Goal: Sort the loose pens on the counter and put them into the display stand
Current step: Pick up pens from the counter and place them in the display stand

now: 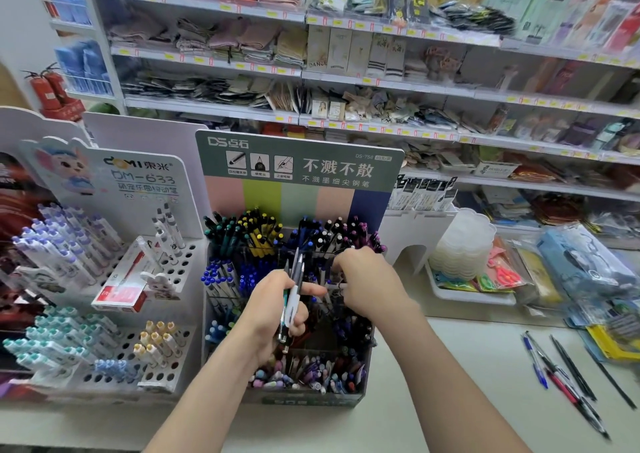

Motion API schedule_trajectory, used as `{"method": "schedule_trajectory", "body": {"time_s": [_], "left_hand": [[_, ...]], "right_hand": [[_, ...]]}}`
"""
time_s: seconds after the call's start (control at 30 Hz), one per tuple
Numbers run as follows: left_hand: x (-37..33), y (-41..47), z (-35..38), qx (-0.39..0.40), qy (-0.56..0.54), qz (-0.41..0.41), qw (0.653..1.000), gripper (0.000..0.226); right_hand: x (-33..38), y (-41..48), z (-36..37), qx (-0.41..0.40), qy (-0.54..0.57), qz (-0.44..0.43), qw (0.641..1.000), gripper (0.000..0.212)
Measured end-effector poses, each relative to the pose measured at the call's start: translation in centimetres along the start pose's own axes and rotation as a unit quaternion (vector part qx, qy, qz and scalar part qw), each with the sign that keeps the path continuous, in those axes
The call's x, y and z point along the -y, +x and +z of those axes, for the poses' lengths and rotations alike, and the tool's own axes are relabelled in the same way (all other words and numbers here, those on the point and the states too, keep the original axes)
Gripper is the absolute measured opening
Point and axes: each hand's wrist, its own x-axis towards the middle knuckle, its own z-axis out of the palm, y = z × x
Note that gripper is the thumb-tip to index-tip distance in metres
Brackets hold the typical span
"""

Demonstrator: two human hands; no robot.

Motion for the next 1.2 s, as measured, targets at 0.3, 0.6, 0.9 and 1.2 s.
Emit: {"method": "schedule_trajectory", "body": {"time_s": [0.3,0.6,0.9,1.2], "left_hand": [[0.3,-0.2,0.0,0.024,-0.077,0.011,0.997,0.026],[0.5,-0.8,-0.6,0.033,0.011,0.082,0.996,0.025],[-1.1,-1.8,0.4,0.121,-0.035,0.108,0.986,0.038],[-2.1,-1.9,1.4,0.132,0.13,0.126,0.975,0.027]], "right_hand": [[-0.5,1.3,1.2,-0.041,0.119,-0.047,0.991,0.019],[1.3,-2.2,4.0,-0.171,0.045,-0.081,0.981,0.041],[3.2,-5.0,3.2,-0.07,0.632,0.037,0.771,0.049],[3.8,-5.5,1.2,0.004,0.787,0.076,0.612,0.03]]}}
